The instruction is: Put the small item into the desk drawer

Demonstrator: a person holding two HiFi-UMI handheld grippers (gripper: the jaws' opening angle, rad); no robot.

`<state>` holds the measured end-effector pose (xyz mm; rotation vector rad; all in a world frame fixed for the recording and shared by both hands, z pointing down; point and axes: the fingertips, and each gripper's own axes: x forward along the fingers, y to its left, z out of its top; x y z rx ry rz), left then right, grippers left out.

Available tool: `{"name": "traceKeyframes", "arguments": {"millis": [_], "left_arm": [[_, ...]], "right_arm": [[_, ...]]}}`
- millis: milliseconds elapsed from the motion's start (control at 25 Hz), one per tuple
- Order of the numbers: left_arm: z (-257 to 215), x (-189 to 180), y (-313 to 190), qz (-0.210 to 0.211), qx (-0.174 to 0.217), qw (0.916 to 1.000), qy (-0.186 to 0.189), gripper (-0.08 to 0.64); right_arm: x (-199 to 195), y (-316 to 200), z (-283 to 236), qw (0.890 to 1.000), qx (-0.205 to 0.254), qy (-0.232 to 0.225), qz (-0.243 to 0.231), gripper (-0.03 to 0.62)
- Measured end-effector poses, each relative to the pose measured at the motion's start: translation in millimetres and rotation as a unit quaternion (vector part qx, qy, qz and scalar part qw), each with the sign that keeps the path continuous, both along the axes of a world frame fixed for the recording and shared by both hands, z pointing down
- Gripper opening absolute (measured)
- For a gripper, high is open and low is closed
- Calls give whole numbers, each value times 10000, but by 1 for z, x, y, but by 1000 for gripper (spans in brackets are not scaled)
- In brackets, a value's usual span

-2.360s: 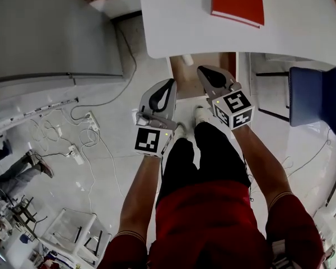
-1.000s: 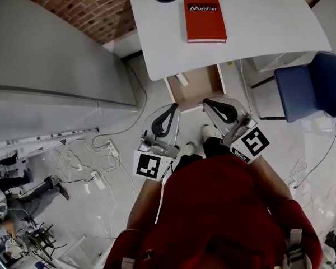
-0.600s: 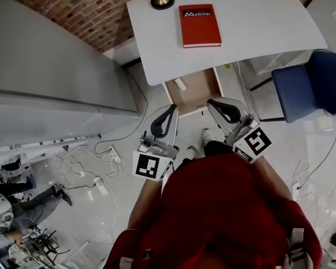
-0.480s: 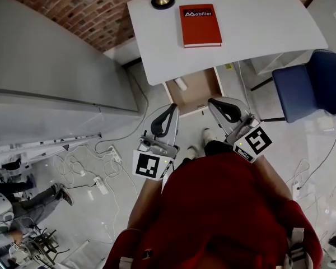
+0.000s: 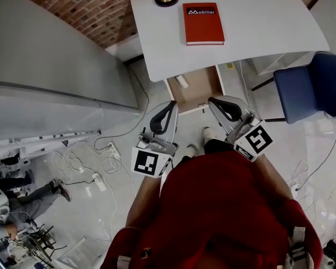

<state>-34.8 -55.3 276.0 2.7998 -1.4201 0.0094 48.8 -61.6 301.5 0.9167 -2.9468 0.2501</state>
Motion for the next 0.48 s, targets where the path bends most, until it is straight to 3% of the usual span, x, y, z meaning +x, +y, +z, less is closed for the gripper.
{"name": "traceKeyframes", "arguments": {"millis": [480], "left_arm": [[-2,-1,3,-29,92,9999,87,6]], "right_arm": [[2,5,3,10000,-28,16,-5,9]]}}
